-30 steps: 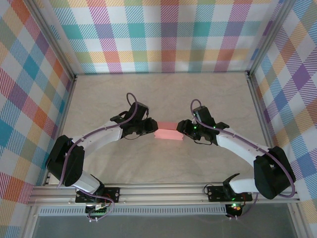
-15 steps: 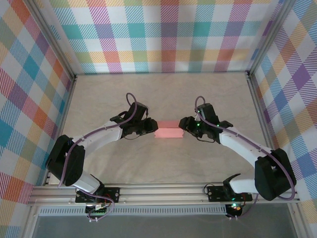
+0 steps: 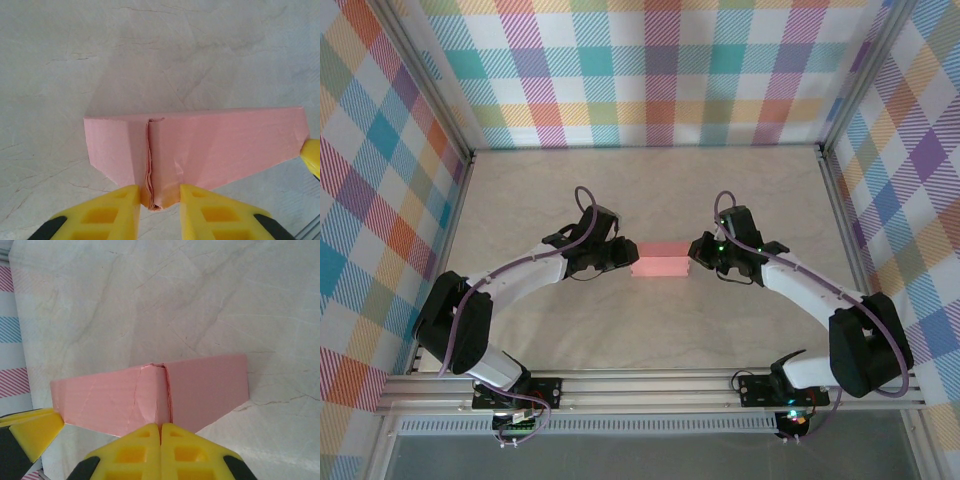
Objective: Fold the paper box
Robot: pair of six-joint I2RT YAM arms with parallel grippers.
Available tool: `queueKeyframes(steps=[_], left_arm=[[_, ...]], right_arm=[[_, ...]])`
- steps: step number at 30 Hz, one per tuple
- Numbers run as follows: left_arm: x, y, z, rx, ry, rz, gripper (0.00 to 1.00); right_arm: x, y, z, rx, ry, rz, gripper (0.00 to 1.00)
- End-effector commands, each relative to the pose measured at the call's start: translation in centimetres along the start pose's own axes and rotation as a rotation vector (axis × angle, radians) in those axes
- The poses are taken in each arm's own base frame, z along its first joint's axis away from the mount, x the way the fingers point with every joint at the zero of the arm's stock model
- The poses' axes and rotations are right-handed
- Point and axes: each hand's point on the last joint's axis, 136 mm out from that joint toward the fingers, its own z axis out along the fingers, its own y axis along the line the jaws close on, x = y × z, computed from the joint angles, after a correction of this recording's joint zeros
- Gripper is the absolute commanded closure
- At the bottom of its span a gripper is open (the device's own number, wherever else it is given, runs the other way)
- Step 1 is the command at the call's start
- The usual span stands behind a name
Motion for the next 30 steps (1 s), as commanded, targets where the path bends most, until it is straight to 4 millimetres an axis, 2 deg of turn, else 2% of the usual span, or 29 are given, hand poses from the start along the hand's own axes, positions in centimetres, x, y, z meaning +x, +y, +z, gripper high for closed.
queueKeyframes(steps=[1,2,3,4,6,8,12,18,20,24,27,28,30], left_arm=[[2.1,3.6,1.0,-0.127,0.079,-0.014,0.74],[2.0,3.6,1.0,-0.126,0.078,-0.013,0.74],[2.1,3.6,1.0,-0.127,0.079,-0.013,0.74],[2.0,3.6,1.0,-0.126,0.079,-0.011,0.74],[2.1,3.6,1.0,-0.127,0.08,-0.01,0.74],[2.0,3.6,1.0,-0.126,0.08,-0.012,0.74],[2.2,3.6,1.1,-0.126,0.084,-0.013,0.75],[2.2,3.5,1.2,-0.122,0.087,-0.012,0.75],[2.2,3.5,1.2,-0.121,0.088,-0.013,0.75],[2.2,3.6,1.2,-0.125,0.089,-0.011,0.75],[2.2,3.6,1.3,-0.125,0.092,-0.012,0.75],[2.2,3.6,1.2,-0.124,0.091,-0.011,0.75],[2.2,3.5,1.2,-0.124,0.091,-0.009,0.75]], right_arm=[[0.7,-0.3,0.0,-0.004,0.02,0.002,1.0],[0.4,0.2,-0.3,-0.016,0.007,-0.009,0.94],[0.1,0.6,-0.5,-0.024,-0.001,-0.016,0.79],[-0.1,1.0,-0.7,-0.031,-0.008,-0.022,0.72],[-0.7,1.7,-1.1,-0.047,-0.024,-0.029,0.66],[-1.2,2.1,-1.3,-0.052,-0.04,-0.033,0.64],[-2.1,1.4,-1.1,-0.036,-0.051,-0.011,0.62],[-1.4,0.4,0.3,-0.048,0.001,0.035,0.6],[-0.9,-0.2,0.9,-0.047,0.023,0.049,0.6],[0.3,-2.2,2.0,-0.038,0.052,0.105,0.85],[1.3,-2.6,2.5,-0.069,0.079,0.142,0.97],[1.4,-2.6,2.5,-0.083,0.082,0.147,1.0],[1.5,-2.3,2.4,-0.106,0.082,0.153,1.0]])
